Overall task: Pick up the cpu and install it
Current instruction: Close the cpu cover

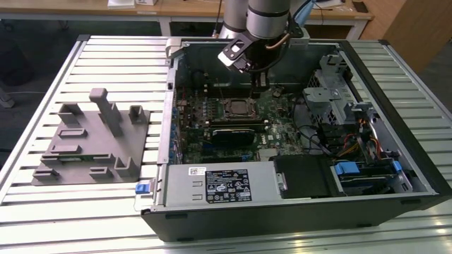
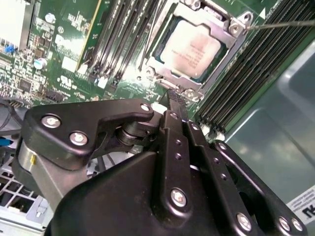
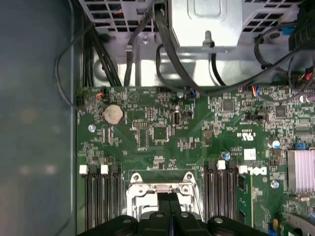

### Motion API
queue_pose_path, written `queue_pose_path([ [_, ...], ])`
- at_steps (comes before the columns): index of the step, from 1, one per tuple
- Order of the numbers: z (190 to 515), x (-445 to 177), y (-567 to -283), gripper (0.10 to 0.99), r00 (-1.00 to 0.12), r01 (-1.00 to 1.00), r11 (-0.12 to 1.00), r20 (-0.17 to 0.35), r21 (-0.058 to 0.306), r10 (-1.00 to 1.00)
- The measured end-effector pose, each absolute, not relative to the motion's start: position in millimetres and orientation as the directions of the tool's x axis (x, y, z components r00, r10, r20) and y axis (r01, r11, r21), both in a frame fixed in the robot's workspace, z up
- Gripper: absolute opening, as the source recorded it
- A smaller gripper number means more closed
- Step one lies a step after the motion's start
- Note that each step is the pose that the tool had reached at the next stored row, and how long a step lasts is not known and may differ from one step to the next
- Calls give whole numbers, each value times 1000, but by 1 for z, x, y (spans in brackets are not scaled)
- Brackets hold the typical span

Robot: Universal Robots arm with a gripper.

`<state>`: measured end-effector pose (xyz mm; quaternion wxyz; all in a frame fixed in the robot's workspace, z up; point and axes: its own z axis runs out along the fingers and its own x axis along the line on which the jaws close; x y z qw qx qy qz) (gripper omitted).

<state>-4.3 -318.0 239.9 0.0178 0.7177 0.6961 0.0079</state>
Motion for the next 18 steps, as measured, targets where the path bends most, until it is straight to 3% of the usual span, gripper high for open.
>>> queue_pose_path([
  [18,227,-35,-324,106,26,999,-26,-13,35,1000],
])
